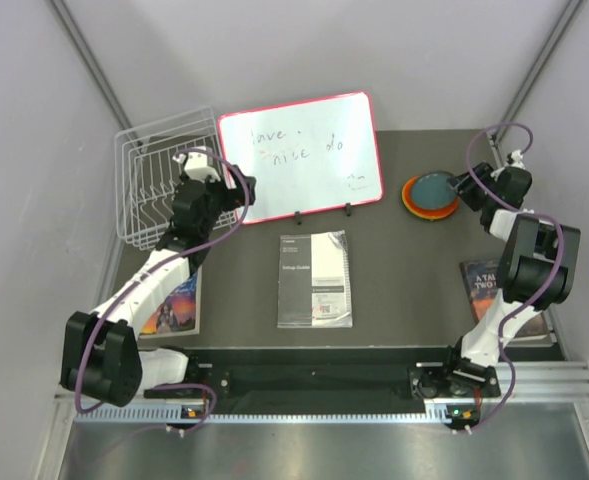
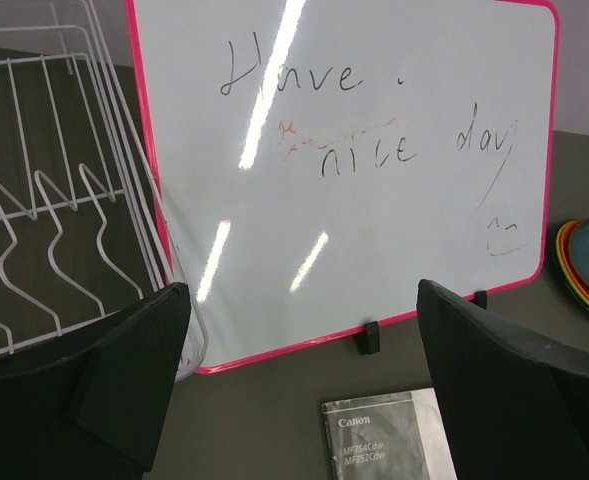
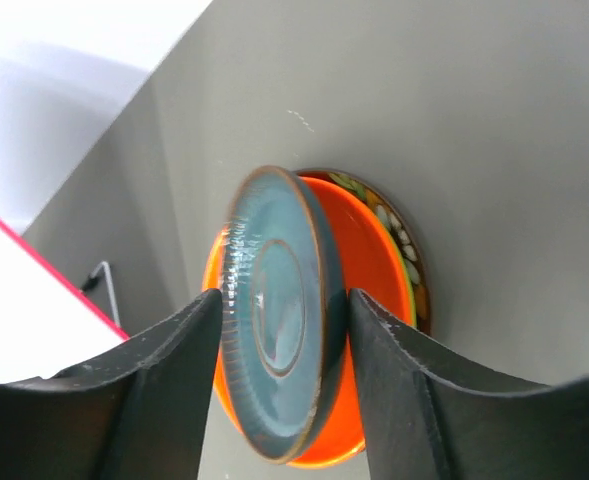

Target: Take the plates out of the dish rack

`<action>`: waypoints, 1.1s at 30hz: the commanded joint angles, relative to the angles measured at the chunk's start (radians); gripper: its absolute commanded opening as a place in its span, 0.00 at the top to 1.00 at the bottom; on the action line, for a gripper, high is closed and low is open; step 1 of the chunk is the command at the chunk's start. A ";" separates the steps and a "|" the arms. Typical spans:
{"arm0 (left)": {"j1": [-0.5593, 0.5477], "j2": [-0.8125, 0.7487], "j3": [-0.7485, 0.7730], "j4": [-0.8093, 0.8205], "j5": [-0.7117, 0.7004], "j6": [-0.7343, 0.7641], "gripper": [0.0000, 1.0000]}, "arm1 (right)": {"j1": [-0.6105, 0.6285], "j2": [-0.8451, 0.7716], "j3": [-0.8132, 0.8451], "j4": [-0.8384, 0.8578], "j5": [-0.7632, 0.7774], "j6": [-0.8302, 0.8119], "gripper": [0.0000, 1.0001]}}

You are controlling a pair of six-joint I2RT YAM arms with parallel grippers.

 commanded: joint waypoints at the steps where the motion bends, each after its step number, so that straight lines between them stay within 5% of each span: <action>1: 0.015 -0.002 0.000 0.011 0.023 -0.001 0.01 | 0.013 -0.022 0.053 -0.020 0.032 -0.046 0.41; 17: 0.078 -0.045 -0.002 -0.049 0.052 0.009 0.01 | 0.080 -0.119 0.050 -0.181 0.141 -0.156 0.34; 27: 0.078 -0.131 0.026 -0.173 -0.092 0.075 0.01 | 0.495 -0.548 -0.203 -0.184 0.402 -0.383 0.28; 33: 0.076 -0.206 -0.028 -0.161 -0.158 0.097 0.01 | 0.602 -0.628 -0.234 -0.187 0.587 -0.469 0.27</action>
